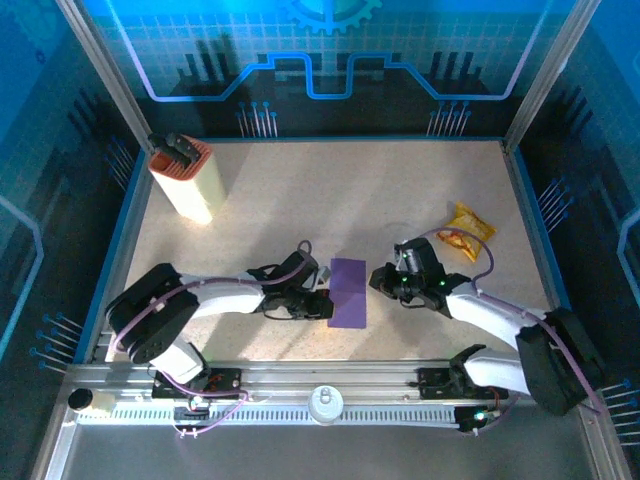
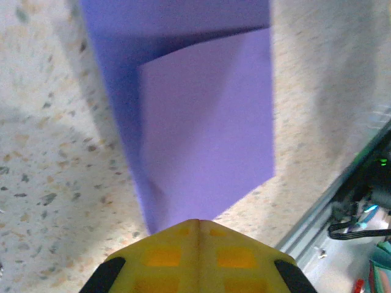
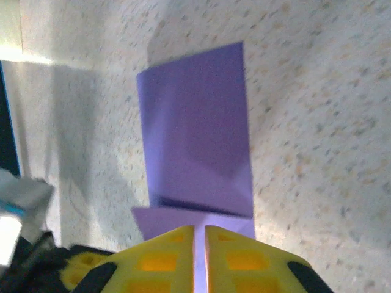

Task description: Fold a paper plane with a square sheet of paper (pick it up from the middle)

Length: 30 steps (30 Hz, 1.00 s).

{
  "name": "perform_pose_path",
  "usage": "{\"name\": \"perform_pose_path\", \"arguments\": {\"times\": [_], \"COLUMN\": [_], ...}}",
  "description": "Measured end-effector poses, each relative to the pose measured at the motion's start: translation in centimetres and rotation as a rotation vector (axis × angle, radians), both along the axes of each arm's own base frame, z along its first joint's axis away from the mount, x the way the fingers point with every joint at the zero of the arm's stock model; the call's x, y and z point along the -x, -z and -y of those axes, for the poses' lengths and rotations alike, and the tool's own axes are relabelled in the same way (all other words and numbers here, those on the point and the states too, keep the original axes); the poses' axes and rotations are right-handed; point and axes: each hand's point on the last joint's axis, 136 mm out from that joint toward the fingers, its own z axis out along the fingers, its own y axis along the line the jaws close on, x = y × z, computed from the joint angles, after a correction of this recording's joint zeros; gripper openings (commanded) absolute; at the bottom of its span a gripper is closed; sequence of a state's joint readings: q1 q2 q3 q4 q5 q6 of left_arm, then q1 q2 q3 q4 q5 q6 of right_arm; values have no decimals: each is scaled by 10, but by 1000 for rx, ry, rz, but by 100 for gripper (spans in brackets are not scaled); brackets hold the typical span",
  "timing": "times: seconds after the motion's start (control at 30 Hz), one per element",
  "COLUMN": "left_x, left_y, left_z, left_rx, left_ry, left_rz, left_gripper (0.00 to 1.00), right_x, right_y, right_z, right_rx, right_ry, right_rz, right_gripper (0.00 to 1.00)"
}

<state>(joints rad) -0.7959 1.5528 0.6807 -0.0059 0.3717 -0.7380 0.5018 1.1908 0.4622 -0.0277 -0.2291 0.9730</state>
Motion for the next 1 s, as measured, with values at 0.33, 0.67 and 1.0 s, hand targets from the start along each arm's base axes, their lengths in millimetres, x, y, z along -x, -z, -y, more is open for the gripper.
{"name": "perform_pose_path", "arguments": {"times": [0.33,0.67,1.0], "left_x": [-48,-40,-40], "left_y": [-19,26,27], "left_z": [16,3,3], "left_rx": [-6,-125,-102], "left_ry": [1,33,23], "left_rz": [78,8,23], "left_gripper": [3,0,0], "right_x": [47,76,85], "right_y": [8,25,44], "right_z": [-18,-31,-34], "right_rx": [39,52,107], "right_ry": [-49,-73,-77], "right_rz": [-114,-211,-275], "right_gripper": [33,40,44]}}
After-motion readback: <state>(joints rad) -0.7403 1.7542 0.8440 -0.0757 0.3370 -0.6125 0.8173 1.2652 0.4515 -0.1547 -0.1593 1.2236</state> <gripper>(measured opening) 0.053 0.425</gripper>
